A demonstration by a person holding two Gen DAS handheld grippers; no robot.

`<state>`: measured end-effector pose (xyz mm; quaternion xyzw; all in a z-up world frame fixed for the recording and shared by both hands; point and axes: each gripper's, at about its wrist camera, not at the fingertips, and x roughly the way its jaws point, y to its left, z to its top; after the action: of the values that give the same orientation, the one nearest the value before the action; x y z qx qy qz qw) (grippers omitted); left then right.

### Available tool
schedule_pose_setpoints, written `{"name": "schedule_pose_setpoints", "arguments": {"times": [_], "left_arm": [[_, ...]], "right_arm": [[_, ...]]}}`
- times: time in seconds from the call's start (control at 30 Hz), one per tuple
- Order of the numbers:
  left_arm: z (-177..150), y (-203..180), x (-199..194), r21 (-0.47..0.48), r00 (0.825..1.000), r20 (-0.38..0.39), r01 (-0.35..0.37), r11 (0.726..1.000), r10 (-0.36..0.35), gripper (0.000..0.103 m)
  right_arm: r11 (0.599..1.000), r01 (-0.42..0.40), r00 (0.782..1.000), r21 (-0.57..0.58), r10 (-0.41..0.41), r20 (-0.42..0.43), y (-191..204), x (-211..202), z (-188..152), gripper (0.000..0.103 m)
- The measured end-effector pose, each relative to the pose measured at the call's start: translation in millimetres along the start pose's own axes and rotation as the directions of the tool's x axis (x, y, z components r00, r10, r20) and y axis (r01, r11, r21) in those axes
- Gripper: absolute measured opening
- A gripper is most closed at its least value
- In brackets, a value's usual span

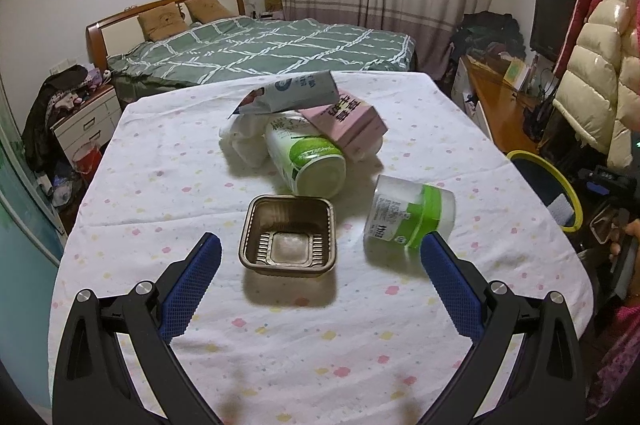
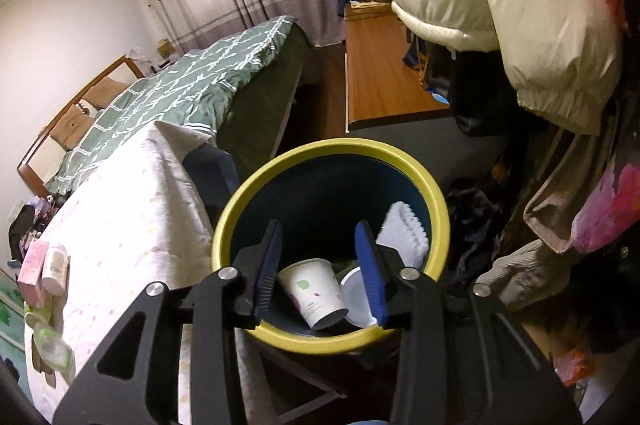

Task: Collect trash
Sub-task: 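Reach the left gripper to the brown foil tray and grip its rim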

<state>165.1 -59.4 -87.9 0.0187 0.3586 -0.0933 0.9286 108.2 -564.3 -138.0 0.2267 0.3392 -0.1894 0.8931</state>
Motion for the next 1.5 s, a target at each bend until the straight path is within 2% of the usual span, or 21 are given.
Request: {"name": "schedule_pose_setpoints", "arguments": {"times": [0.5,0.67,0.93,1.13,1.23,1.27,1.5], "left_arm": [[11,20,62,0.030,0.994,-0.098,-0.048,0.998,0.051,0.098],[14,28,83,0.016,0.989,-0.148,-0.020,1.000,0.023,0.098],[14,29,102,0.034,0.983,-0.182,-0.023,0.999,0.029,0.098],[15,31,104,0.038,0.980,-0.196,-0.018,0.999,0.025,0.086],[13,31,103,0.037,0.978,-0.205,-0.014,0.999,0.021,0.077],[13,32,103,0.037,0.978,-0.208,-0.010,0.999,0.018,0.070],[6,32,71,0.055,0.986,-0.167,-0.015,0.998,0.024,0.069]], "right_arm": [[0.998,-0.042,0.999,-0.046,0.041,-0.008,25,-7,-3,0.037],[0.997,-0.045,0.999,-0.057,0.044,-0.014,31,-6,-4,0.038],[0.997,-0.048,0.998,-0.064,0.046,-0.032,38,-2,-8,0.038],[0.996,-0.054,0.998,-0.069,0.052,-0.036,39,-1,-8,0.038],[0.996,-0.057,0.998,-0.070,0.055,-0.035,39,-2,-8,0.038],[0.996,-0.059,0.998,-0.070,0.056,-0.035,39,-3,-8,0.038],[0.995,-0.075,0.997,-0.072,0.073,-0.027,40,-10,-10,0.038]]}}
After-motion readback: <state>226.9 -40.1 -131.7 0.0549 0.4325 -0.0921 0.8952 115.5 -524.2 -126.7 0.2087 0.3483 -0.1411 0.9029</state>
